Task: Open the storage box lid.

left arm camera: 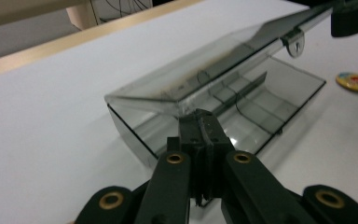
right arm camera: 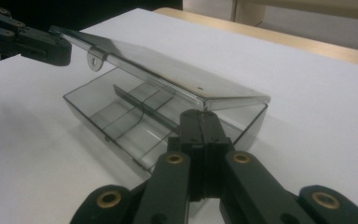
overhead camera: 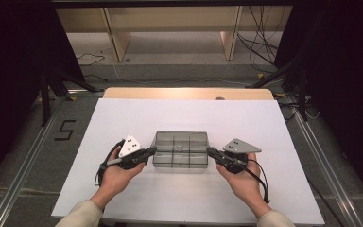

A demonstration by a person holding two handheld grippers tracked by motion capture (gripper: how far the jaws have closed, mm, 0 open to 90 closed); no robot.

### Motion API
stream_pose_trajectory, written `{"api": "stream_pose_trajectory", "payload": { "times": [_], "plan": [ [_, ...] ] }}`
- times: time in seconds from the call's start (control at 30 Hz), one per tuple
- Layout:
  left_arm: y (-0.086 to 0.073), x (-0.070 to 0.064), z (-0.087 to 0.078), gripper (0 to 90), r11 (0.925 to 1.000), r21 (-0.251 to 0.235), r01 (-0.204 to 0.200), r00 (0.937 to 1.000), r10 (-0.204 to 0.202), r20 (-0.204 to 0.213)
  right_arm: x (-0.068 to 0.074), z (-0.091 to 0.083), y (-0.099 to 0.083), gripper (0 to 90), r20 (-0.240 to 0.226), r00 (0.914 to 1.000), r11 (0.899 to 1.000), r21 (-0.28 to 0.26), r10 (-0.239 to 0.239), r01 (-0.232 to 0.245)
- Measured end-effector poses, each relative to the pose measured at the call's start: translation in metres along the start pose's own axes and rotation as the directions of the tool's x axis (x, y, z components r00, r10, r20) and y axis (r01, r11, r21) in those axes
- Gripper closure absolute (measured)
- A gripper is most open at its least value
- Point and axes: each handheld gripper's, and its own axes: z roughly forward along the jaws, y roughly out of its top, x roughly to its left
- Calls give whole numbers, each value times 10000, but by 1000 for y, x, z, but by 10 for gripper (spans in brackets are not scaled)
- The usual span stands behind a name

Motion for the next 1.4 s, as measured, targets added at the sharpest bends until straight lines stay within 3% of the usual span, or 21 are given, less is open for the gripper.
{"api": "stream_pose_trajectory", "payload": {
  "times": [0.23,0.3,0.33,0.43,0.53,0.6,0.7,0.73,0.8,0.87,0.97,1.03,1.07,1.2,1.4],
  "plan": [
    [9,3,5,897,9993,-378,-6,9998,-2,-218,-5,2,4,900,327,9995,9998,-183,-28,34],
    [12,3,8,896,9989,-467,-56,9995,42,-300,-9,4,4,856,586,9983,9999,-129,52,-44],
    [13,3,8,896,9988,-472,-107,9995,92,-317,-12,7,4,778,983,9951,9997,-191,-109,128],
    [16,5,10,896,9984,-540,-140,9989,116,-448,-16,13,7,705,1226,9922,9992,-287,-238,275],
    [18,6,12,895,9980,-632,-98,9984,63,-556,-17,21,13,700,1332,9903,9975,-522,-400,473],
    [17,7,12,881,9981,-523,-312,9968,272,-753,-18,25,17,719,1454,9875,9958,-598,-600,693],
    [14,9,11,827,9982,-398,-445,9944,405,-981,-17,27,19,741,1512,9859,9947,-623,-718,820],
    [11,13,10,798,9977,-227,-642,9887,605,-1368,-17,29,22,749,1608,9831,9927,-688,-871,992],
    [9,15,11,768,9968,-240,-761,9855,715,-1539,-17,29,22,751,1631,9825,9923,-695,-897,1022],
    [9,22,15,664,9926,-475,-1120,9785,1018,-1796,-19,32,25,756,1694,9812,9909,-814,-923,1073],
    [10,25,20,628,9903,-859,-1093,9830,948,-1572,-20,35,26,758,1729,9801,9904,-804,-976,1128],
    [11,26,25,625,9889,-864,-1209,9824,1067,-1534,-20,38,27,761,1771,9789,9899,-801,-1017,1173],
    [12,27,29,651,9873,-756,-1400,9794,1269,-1570,-20,41,27,765,1897,9751,9878,-819,-1152,1327],
    [15,31,37,695,9800,-682,-1867,9718,1741,-1589,-22,45,27,767,1990,9726,9870,-815,-1199,1384],
    [17,38,45,766,9763,-686,-2053,9658,1908,-1757,-27,54,28,775,2127,9705,9870,-875,-1138,1349]
  ]
}}
